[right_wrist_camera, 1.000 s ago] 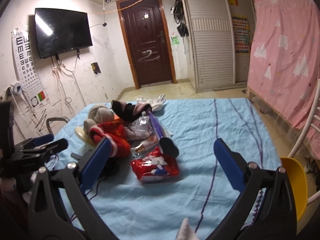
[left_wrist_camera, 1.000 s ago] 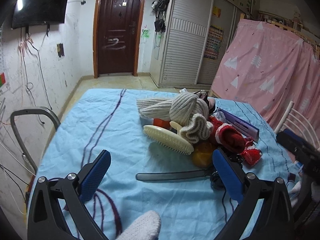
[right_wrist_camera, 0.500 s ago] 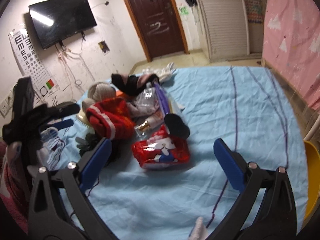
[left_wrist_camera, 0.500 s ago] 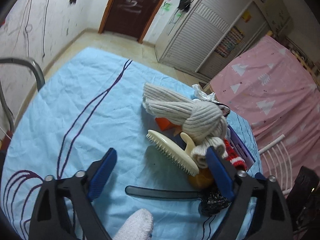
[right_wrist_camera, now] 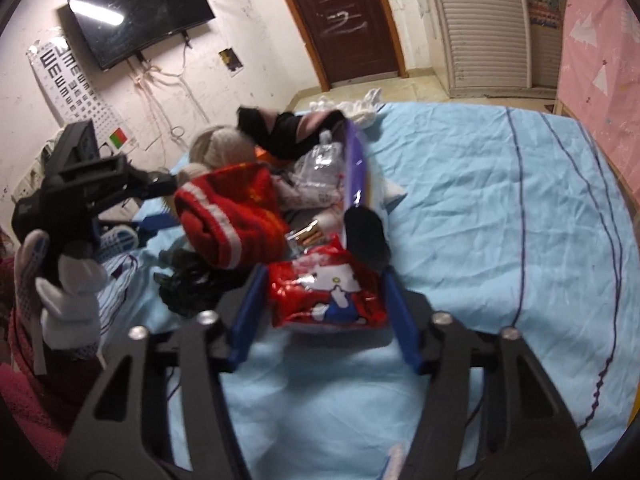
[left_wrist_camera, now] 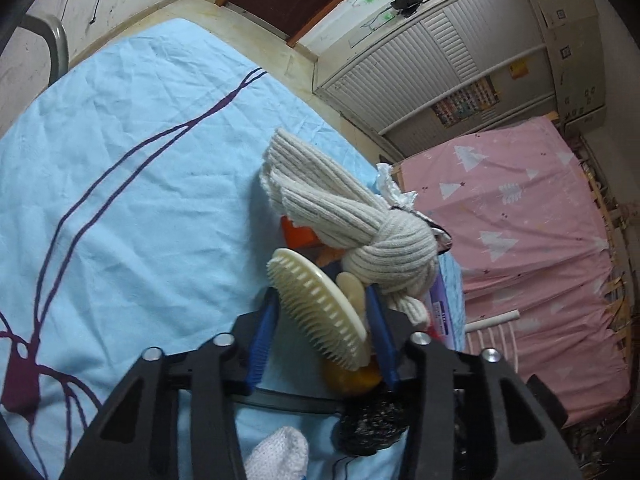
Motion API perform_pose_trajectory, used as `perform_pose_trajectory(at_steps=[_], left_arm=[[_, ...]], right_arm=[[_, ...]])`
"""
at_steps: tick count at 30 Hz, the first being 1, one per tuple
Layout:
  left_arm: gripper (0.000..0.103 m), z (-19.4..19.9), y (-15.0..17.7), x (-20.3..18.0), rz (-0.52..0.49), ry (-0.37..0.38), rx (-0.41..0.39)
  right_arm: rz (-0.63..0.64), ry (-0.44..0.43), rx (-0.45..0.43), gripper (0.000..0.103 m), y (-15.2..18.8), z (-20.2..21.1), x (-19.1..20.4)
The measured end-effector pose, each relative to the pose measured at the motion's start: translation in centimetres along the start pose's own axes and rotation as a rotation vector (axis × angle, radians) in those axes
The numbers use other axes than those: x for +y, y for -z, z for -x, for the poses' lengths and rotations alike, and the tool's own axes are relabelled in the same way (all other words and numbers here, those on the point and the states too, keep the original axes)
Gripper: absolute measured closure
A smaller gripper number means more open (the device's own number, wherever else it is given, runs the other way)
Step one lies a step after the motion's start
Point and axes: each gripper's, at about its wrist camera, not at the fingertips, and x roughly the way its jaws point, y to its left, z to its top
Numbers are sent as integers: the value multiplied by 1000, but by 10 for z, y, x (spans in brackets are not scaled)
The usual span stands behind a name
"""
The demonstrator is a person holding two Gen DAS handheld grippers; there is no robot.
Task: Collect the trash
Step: 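Grasp the cream hair brush with the left tool while the right tool grasps the red snack bag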
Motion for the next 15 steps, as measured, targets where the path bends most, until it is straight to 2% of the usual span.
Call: perform_pose_trajectory(at_steps=[8,9,12,15], left_arm=[[83,8,10,-6,-12,-13,-49],[91,14,11,-4,-16,-17,-60],[92,27,14,-6,-40,-34,-94],[94,33,18,-7,-48,-42,-96]], right_arm=[[26,-20,2,60,9,7,9],[30,-18,-2,60,12,10,11],[41,-21,-10,60,18,16,16],[52,-21,-17,60,25,21,23]])
